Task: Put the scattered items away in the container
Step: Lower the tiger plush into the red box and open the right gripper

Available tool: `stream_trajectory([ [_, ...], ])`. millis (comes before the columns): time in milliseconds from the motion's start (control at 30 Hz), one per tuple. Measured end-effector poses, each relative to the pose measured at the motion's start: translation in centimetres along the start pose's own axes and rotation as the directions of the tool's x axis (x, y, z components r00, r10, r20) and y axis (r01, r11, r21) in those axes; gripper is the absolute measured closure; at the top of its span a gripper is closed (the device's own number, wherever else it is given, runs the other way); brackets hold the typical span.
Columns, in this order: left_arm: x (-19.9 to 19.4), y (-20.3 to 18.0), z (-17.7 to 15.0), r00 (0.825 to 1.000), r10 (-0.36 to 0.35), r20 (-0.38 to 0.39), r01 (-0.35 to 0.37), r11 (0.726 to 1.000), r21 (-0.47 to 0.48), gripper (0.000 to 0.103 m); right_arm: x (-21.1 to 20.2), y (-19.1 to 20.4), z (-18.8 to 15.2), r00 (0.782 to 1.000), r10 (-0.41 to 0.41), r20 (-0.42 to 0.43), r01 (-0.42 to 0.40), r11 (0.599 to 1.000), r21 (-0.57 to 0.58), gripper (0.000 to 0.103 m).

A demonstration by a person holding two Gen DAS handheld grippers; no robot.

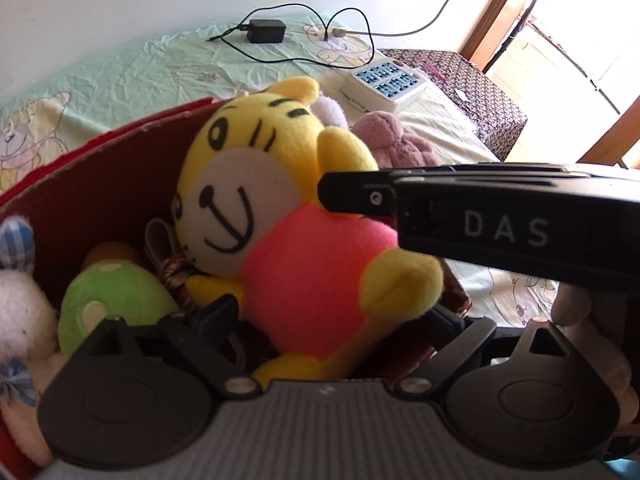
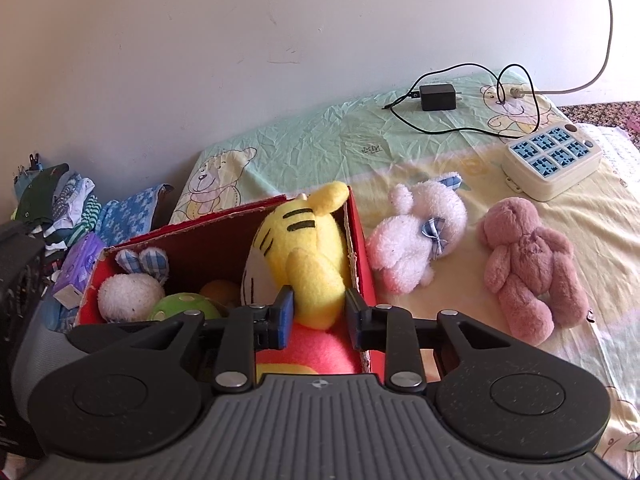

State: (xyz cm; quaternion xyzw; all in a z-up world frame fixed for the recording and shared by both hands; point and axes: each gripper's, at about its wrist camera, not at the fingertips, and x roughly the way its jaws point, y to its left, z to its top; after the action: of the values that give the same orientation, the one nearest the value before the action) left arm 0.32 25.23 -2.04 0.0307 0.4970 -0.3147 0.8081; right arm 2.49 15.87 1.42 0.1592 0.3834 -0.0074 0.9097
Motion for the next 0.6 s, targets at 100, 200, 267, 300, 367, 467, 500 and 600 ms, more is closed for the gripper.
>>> stream_trajectory([
  [100,-0.2,0.1,-0.2,1.000,0.014,0.004,-0.014,1.000,-0.003,0.008,0.2,0.0,-0.1,1.000,-0.005,-0.001,0.005,1.000,-0.001,0.078],
  [200,-0.1,0.4,-0.3,1.000,0.006,0.003,-0.006,1.000,-0.021,0.008,0.2,0.2,-0.3,1.000,-0.014,0.003,0.014,1.000,-0.008,0.078],
  [267,-0.1,0.5,-0.3,1.000,0.004,0.005,-0.004,1.000,-0.028,0.008,0.0,0.3,-0.4,1.000,-0.020,0.005,0.020,1.000,-0.014,0.078],
  [300,-0.2,0.4,-0.4,1.000,0.006,0.007,-0.006,1.000,-0.027,0.008,-0.1,0.5,-0.4,1.000,-0.023,0.006,0.023,1.000,-0.020,0.077],
  [367,-0.2,0.4,-0.4,1.000,0.009,0.008,-0.009,1.000,-0.029,0.008,-0.3,0.7,-0.4,0.999,-0.031,0.007,0.031,0.999,-0.037,0.077],
  [467,-0.4,0.2,-0.5,1.000,0.015,0.012,-0.014,0.999,-0.029,0.008,-0.8,1.0,-0.4,0.999,-0.038,0.011,0.039,0.998,-0.053,0.077],
  [500,-0.5,0.1,-0.5,1.000,0.017,0.015,-0.017,0.999,-0.028,0.008,-0.9,1.0,-0.4,0.999,-0.037,0.011,0.037,0.998,-0.054,0.077],
  [600,-1.0,0.0,-0.5,1.000,0.014,0.026,-0.013,1.000,-0.028,0.008,-1.4,0.8,-0.4,1.000,-0.023,0.014,0.024,0.999,-0.046,0.077],
])
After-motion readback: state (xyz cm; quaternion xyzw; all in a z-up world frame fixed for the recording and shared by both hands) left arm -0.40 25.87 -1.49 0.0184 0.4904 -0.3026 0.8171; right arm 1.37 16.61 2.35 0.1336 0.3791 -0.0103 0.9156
